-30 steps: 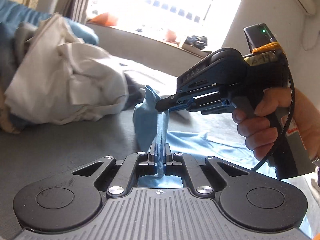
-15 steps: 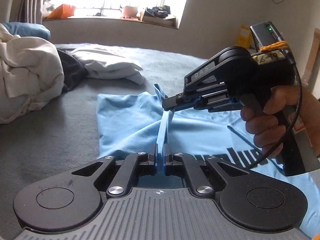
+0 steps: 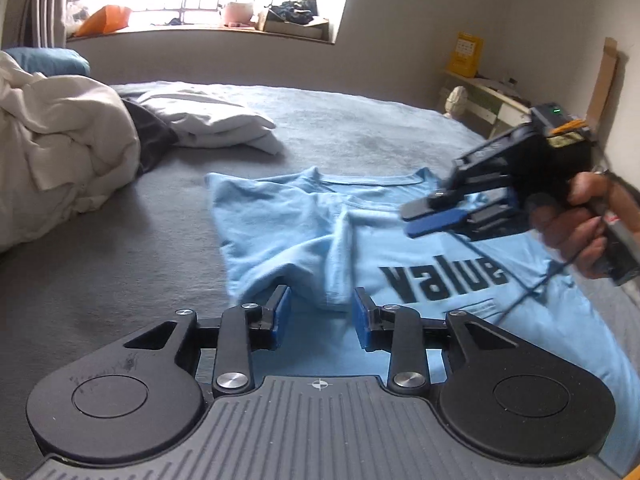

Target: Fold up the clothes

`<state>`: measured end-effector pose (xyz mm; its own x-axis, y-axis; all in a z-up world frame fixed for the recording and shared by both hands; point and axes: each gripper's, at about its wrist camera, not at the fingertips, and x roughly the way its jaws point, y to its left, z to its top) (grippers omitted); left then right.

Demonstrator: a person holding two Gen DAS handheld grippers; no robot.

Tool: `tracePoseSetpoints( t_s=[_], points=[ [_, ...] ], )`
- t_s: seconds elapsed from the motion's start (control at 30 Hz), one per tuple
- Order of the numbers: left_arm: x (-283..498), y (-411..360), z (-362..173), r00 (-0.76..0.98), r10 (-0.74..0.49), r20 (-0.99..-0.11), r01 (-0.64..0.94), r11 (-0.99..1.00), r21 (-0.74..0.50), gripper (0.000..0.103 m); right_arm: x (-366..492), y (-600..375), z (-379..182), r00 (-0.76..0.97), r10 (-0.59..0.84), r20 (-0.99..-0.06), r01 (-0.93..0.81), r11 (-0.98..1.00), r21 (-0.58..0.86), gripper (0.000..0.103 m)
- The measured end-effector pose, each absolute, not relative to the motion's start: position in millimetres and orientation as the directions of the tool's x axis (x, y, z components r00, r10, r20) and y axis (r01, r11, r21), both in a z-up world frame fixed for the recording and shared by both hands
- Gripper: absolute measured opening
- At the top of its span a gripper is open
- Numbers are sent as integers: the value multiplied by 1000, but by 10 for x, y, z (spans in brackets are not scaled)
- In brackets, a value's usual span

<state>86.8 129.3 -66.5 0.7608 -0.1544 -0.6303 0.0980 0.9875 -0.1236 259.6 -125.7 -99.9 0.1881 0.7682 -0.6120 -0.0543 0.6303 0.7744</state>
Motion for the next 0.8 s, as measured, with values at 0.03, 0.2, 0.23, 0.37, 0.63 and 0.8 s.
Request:
tracePoseSetpoints(
  t_s=[0.03,0.2,0.23,0.37,0.63,0.8],
  points=[
    [899,1331,-687,758,-111,-643,79,994,-77,33,2528,-1221,-982,169,773,-612,-57,628,777,30],
    [1053,1383,-969,735,21,-677,8,999,40,33,2270,-859,-1103,146,754,-641,-77,654,752,31],
    [1070,1390,-1009,735,31,-678,-7,999,39,33,2244,-798,-1138,138,755,-641,-76,653,754,31],
    [1048,1454,-1033,741,32,-670,-73,997,-32,33,2184,-628,-1256,118,747,-655,-49,663,747,31],
    [1023,1471,-1074,751,69,-657,-105,994,-15,33,2128,-531,-1324,130,733,-668,-32,676,736,4],
    [966,1560,-1071,743,76,-665,-151,987,-56,33,2018,-614,-1133,149,707,-692,-70,705,705,3]
  ],
)
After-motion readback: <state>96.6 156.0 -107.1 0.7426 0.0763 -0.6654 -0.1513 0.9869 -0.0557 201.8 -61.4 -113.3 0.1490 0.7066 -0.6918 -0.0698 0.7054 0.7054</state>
